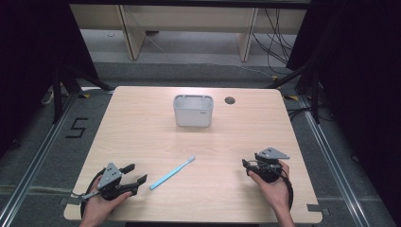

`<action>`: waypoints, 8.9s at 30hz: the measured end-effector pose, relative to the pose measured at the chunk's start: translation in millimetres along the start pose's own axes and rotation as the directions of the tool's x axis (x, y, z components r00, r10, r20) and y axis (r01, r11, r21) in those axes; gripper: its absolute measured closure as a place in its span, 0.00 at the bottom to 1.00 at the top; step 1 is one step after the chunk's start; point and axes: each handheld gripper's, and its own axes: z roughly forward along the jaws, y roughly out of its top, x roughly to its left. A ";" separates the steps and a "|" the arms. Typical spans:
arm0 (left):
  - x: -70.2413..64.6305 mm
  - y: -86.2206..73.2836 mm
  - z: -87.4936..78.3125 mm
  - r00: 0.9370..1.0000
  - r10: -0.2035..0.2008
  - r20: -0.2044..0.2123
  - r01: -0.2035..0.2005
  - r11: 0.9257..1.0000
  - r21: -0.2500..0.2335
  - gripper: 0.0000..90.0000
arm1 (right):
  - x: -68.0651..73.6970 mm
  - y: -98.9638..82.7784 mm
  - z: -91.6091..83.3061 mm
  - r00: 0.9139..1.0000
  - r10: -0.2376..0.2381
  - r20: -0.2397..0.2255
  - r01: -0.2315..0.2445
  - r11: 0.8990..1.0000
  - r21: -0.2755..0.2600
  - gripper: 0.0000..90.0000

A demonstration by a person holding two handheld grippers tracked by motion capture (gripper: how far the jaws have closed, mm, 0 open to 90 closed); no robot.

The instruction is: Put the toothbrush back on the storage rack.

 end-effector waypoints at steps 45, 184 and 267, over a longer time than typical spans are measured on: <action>-53.7 103.9 111.6 0.943 0.192 0.271 -0.332 0.525 0.784 0.53 | 2.7 9.8 -5.5 0.996 -0.070 -0.048 0.073 0.995 0.069 0.47; -12.3 126.2 82.6 0.988 0.119 0.097 -0.098 0.975 -0.199 0.87 | 3.9 4.3 -1.9 0.996 -0.078 -0.048 0.080 0.996 0.047 0.46; 29.6 201.8 153.8 0.998 0.055 0.017 -0.044 0.926 -0.375 0.87 | 1.6 0.8 -3.2 0.996 -0.063 -0.055 0.065 0.997 0.042 0.45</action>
